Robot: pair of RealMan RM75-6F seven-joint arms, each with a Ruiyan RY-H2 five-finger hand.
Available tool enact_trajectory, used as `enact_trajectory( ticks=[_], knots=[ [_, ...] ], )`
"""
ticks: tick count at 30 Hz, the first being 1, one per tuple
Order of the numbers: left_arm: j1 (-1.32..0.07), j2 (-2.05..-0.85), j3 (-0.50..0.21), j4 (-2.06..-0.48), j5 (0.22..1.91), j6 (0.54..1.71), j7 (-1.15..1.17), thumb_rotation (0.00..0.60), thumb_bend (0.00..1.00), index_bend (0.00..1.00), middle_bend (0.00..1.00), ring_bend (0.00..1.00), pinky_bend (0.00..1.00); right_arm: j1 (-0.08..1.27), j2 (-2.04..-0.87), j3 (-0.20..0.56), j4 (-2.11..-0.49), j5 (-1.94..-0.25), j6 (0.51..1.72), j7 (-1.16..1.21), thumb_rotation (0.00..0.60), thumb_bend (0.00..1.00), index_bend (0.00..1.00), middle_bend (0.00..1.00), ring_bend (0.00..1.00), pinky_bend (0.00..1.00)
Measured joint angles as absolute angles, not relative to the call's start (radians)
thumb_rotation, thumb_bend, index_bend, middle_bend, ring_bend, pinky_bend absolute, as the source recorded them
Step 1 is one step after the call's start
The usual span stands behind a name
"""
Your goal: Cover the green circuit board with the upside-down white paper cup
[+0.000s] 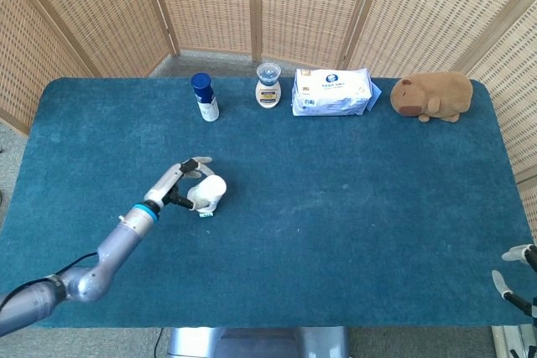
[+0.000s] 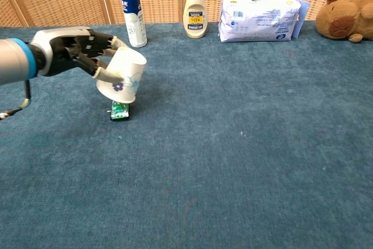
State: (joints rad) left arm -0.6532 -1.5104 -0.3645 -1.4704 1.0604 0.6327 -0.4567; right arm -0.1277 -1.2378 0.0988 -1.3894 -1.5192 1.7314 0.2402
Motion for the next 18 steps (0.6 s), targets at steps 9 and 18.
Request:
enact_trajectory(
  ticks=[9, 18],
  knots=[
    [-0.697, -1.597, -0.358, -1.386, 1.103, 0.648, -0.508, 0.599, 0.23, 0.50, 0.15, 0.00, 0.19, -0.131, -1.236, 0.100, -1.391, -1.513, 1.731, 0.243, 0.600, 0.31, 0.48, 0.44, 0.48, 0.37],
    [-0.699, -1.599, -0.321, -1.364, 1.140, 0.645, -0.528, 0.597, 0.23, 0.50, 0.15, 0.00, 0.19, -0.134, -1.231, 0.101, -1.404, -1.510, 1.730, 0.277, 0.600, 0.31, 0.48, 0.45, 0.48, 0.38]
  ],
)
